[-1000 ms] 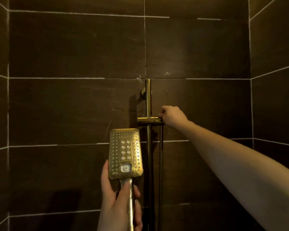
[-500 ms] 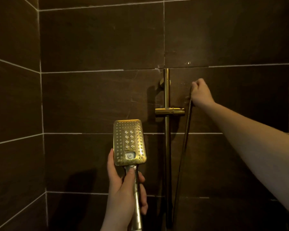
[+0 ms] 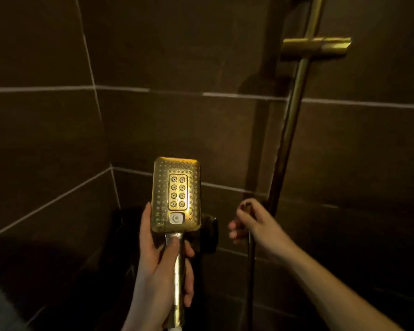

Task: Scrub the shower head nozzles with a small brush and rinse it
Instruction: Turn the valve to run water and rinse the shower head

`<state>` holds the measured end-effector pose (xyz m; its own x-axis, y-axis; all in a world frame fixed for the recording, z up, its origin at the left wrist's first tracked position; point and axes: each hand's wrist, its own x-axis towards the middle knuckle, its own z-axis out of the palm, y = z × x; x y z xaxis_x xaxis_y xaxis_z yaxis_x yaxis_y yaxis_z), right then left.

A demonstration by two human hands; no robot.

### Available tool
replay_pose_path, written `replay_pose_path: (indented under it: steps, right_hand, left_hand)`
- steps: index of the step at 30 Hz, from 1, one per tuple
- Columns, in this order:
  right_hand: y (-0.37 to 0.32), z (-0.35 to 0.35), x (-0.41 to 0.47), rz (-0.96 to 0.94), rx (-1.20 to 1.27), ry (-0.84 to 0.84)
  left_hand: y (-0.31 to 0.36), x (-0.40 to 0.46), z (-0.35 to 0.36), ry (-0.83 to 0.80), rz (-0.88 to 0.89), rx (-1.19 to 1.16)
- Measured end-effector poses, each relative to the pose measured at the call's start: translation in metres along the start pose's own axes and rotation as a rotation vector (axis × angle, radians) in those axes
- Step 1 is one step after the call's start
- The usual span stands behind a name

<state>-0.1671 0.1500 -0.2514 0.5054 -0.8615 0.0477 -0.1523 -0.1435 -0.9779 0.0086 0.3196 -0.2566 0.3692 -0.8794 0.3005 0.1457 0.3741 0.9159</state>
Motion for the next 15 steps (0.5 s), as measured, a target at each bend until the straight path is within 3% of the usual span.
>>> replay_pose_path:
  steps: [4, 7, 12, 15]
  right_hand:
    - [0.111, 0.050, 0.017, 0.230, -0.283, -0.095]
    - [0.159, 0.072, 0.043, 0.320, -0.437, -0.164]
    - [0.223, 0.089, 0.106, 0.399, -0.682, -0.364]
    - [0.245, 0.099, 0.148, 0.399, -0.754, -0.364]
  left_hand:
    - [-0.043, -0.040, -0.042, 0.206, -0.193, -0.085]
    - [-0.071, -0.060, -0.070, 0.329, -0.299, -0.135]
    - [-0.107, -0.059, -0.106, 0.459, -0.337, -0.070]
    - [-0.124, -0.046, -0.122, 0.474, -0.341, -0.049]
